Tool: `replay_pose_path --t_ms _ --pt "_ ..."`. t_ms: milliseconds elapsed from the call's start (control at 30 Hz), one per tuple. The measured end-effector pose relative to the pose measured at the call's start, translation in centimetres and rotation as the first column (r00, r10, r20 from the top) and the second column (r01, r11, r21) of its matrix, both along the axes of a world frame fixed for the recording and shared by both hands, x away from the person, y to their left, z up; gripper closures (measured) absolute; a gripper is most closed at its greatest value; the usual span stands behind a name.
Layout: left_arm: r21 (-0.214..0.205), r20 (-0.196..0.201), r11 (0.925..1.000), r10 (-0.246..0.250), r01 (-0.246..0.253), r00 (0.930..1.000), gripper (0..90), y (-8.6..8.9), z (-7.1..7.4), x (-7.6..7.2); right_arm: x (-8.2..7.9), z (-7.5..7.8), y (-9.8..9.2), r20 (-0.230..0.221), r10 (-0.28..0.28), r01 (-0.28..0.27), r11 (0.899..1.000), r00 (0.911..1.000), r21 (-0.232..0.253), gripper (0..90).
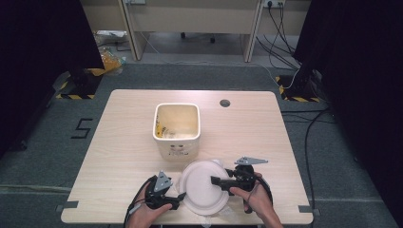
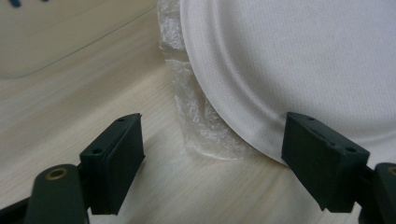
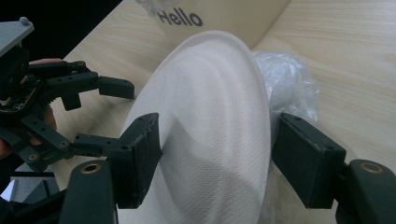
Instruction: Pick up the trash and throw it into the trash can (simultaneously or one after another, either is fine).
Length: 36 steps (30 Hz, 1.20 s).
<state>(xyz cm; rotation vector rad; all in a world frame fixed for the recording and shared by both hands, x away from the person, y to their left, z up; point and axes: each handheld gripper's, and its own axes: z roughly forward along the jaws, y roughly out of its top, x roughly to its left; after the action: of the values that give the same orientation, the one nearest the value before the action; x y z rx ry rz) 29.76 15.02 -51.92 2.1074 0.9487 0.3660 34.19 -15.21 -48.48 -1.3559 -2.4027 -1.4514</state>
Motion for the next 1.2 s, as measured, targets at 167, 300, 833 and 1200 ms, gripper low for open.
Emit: replay_pose_path --t_ms 167,300,833,1200 --pt "-0.018 -0.01 0.9996 0.022 -0.022 0.9997 20.3 0.9 -0.2 -0.1 0.0 0.0 0.7 -0.001 0.007 -0.007 1.0 1.0 0.002 31.7" --pt "-0.021 -0.01 0.9996 0.019 -0.019 0.9998 20.9 1.3 0.0 -0.2 0.1 0.5 0.1 0.016 -0.006 0.006 1.0 0.9999 0.008 28.8" --pt "-0.046 -0.041 0.9985 0.027 -0.029 0.9988 21.3 2.8 0.6 -0.4 -1.1 2.8 -2.9 0.112 -0.026 0.026 1.0 0.9933 0.004 34.8" --pt "0.031 0.009 0.9992 0.024 -0.024 0.9997 21.2 1.8 -0.2 -0.8 -1.6 2.4 -1.0 0.102 0.056 -0.052 0.998 0.9932 -0.039 41.5"
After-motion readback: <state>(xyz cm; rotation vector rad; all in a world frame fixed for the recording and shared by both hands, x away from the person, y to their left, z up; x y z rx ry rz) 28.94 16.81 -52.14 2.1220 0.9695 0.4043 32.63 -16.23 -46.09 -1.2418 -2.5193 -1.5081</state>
